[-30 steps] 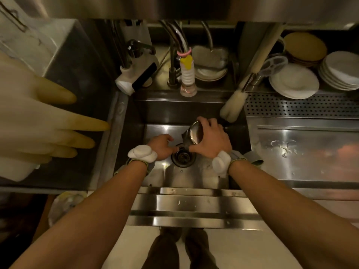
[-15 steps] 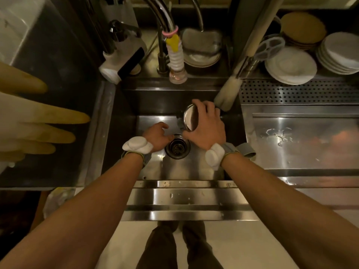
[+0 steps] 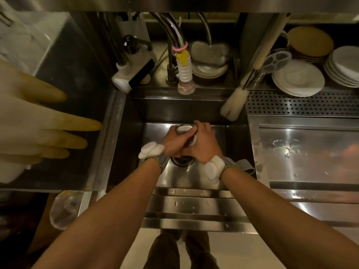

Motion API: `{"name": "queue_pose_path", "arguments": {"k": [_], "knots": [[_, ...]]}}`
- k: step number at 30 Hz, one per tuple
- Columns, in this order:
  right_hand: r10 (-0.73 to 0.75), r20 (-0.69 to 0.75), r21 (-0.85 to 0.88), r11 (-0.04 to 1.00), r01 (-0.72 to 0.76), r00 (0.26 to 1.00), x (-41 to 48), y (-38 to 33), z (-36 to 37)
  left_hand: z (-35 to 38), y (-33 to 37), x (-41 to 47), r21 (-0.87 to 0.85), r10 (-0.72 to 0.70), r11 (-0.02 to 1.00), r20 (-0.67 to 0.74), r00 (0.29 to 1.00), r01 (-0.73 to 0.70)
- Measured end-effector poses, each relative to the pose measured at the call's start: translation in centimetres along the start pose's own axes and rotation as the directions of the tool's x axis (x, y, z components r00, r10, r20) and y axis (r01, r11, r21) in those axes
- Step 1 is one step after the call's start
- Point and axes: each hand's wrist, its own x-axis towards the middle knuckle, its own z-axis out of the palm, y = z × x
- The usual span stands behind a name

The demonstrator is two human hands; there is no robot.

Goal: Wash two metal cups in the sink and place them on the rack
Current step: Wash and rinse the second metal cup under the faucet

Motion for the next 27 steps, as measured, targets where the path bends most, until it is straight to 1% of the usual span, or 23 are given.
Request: {"name": "queue_pose_path", "arguments": {"k": [2,3,4,6,8,9,11,12,13,14,15,16,18,19,21,22,23,24,26,27], "knots": [[-0.014,0.006,0.084,0.996,0.013,1.0,-0.2,-0.3,0.1,-0.6,-0.7,0.3,-0.05,-0.006,0.999,-0.032,0.999,0.004],[-0.007,0.001,0.141,0.99,0.007,1.0,-0.2,-0.3,0.0,-0.9,-1.1,0.6,-0.032,0.006,0.999,-0.045,0.999,-0.008],[0.012,-0.002,0.206,0.978,-0.011,1.0,-0.1,-0.1,0.0,-1.1,-1.3,0.9,0.005,0.021,1.0,-0.057,0.998,-0.021],[0.055,0.018,0.314,0.948,-0.058,0.998,-0.1,0.0,0.2,-1.4,-1.9,1.8,0.155,0.033,0.988,-0.092,0.995,-0.018],[0.074,0.055,0.386,0.918,-0.09,0.996,0.2,0.1,0.3,-1.3,-2.1,1.9,0.282,0.016,0.959,-0.091,0.996,0.011],[0.07,0.074,0.402,0.911,-0.094,0.995,0.4,0.2,0.4,-1.3,-2.1,2.0,0.303,0.002,0.953,-0.087,0.996,0.025],[0.056,0.092,0.345,0.935,-0.084,0.994,0.8,0.5,0.0,-1.5,-1.7,1.8,0.347,0.026,0.938,-0.092,0.995,0.008],[0.048,0.086,0.281,0.957,-0.07,0.995,0.9,0.9,-0.4,-1.7,-1.5,1.8,0.413,0.079,0.91,-0.097,0.992,-0.032],[0.045,0.071,0.218,0.974,-0.059,0.996,1.0,1.4,-0.8,-2.0,-1.0,1.4,0.507,0.14,0.859,-0.105,0.985,-0.068],[0.051,0.053,0.179,0.982,-0.06,0.997,1.2,1.8,-1.3,-2.4,-0.5,1.3,0.611,0.215,0.785,-0.116,0.97,-0.101],[0.061,0.038,0.167,0.984,-0.067,0.997,1.2,2.3,-1.5,-2.8,-0.1,1.1,0.679,0.287,0.723,-0.13,0.949,-0.126],[0.066,0.022,0.166,0.984,-0.068,0.998,1.2,2.6,-1.7,-3.3,0.2,1.1,0.698,0.327,0.704,-0.155,0.932,-0.131],[0.055,0.008,0.159,0.986,-0.056,0.998,1.2,2.9,-1.8,-3.8,0.6,1.0,0.653,0.309,0.749,-0.192,0.931,-0.114],[0.04,0.015,0.152,0.987,-0.041,0.999,1.2,3.0,-1.7,-3.9,0.6,1.0,0.653,0.295,0.749,-0.175,0.939,-0.113],[0.013,0.03,0.133,0.991,-0.017,0.999,1.2,2.7,-1.8,-3.8,0.5,0.7,0.728,0.266,0.67,-0.054,0.962,-0.144],[0.009,0.035,0.129,0.992,-0.013,0.999,1.2,2.5,-1.9,-3.8,0.5,0.4,0.739,0.27,0.652,-0.019,0.963,-0.168],[0.004,0.038,0.128,0.992,-0.009,0.999,1.1,2.5,-2.2,-3.9,0.5,0.2,0.717,0.266,0.676,-0.025,0.964,-0.168],[-0.003,0.041,0.126,0.992,-0.002,0.999,1.2,2.5,-2.5,-4.1,0.5,0.4,0.67,0.261,0.726,-0.056,0.964,-0.158],[-0.014,0.038,0.126,0.992,0.009,0.999,1.1,2.7,-2.9,-4.5,0.5,0.6,0.596,0.245,0.792,-0.112,0.963,-0.132],[-0.012,0.03,0.121,0.993,0.009,0.999,1.1,2.9,-3.0,-4.5,0.5,0.5,0.576,0.247,0.806,-0.118,0.962,-0.136]]}}
